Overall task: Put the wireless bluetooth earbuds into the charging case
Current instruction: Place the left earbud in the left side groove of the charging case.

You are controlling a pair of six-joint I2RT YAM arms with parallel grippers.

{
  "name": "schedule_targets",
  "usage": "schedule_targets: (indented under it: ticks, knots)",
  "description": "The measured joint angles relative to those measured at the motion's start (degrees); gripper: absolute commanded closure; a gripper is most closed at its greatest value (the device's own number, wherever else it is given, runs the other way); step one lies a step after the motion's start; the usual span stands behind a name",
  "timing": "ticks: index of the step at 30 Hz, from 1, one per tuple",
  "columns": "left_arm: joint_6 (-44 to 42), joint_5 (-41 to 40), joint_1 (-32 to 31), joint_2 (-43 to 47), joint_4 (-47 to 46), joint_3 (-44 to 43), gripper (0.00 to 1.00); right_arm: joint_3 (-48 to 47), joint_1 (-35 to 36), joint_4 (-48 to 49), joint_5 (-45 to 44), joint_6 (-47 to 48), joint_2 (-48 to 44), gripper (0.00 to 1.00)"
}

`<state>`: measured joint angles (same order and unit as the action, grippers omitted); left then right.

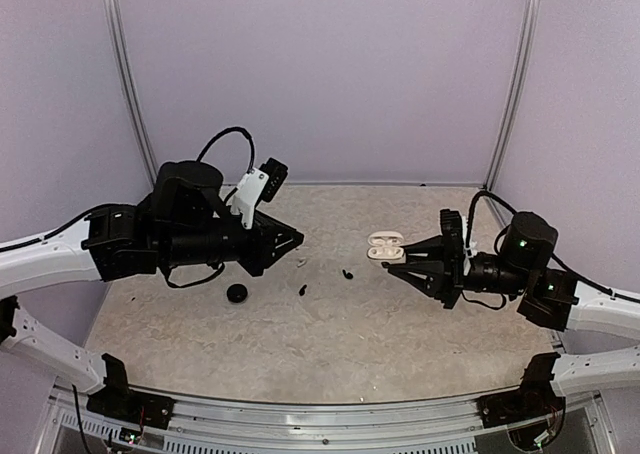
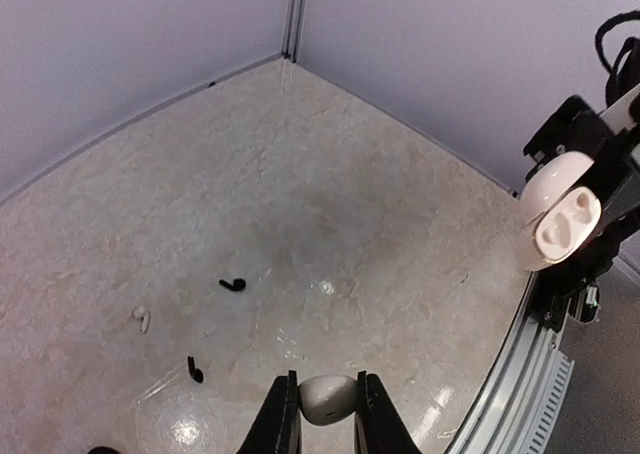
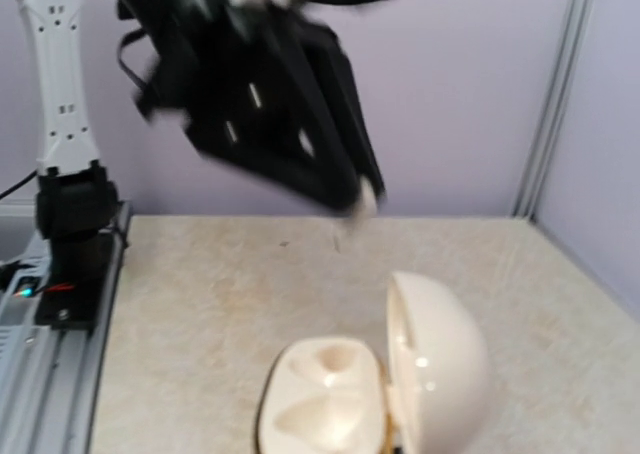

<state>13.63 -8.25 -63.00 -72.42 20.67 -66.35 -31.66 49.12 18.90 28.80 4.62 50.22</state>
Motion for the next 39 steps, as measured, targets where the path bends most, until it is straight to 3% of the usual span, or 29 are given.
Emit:
schedule_targets:
  ticks: [7, 16, 39]
  knots:
    - [-3.7, -0.1, -3.6, 7.3, -16.7, 6.5, 0.89, 1.6, 1.1, 7.9, -1.5, 2.0, 1.6, 1.0]
    - [-10.5, 1.0, -8.9, 6.3, -29.5, 8.5, 0.9, 1.6, 2.5, 11.6, -1.0, 2.6, 4.8, 1.0]
    - [-15.7, 0.6, -10.1, -3.2, -33.4, 5.1, 0.9, -0.5, 3.1, 14.0, -1.6, -7.2, 9.0, 1.0]
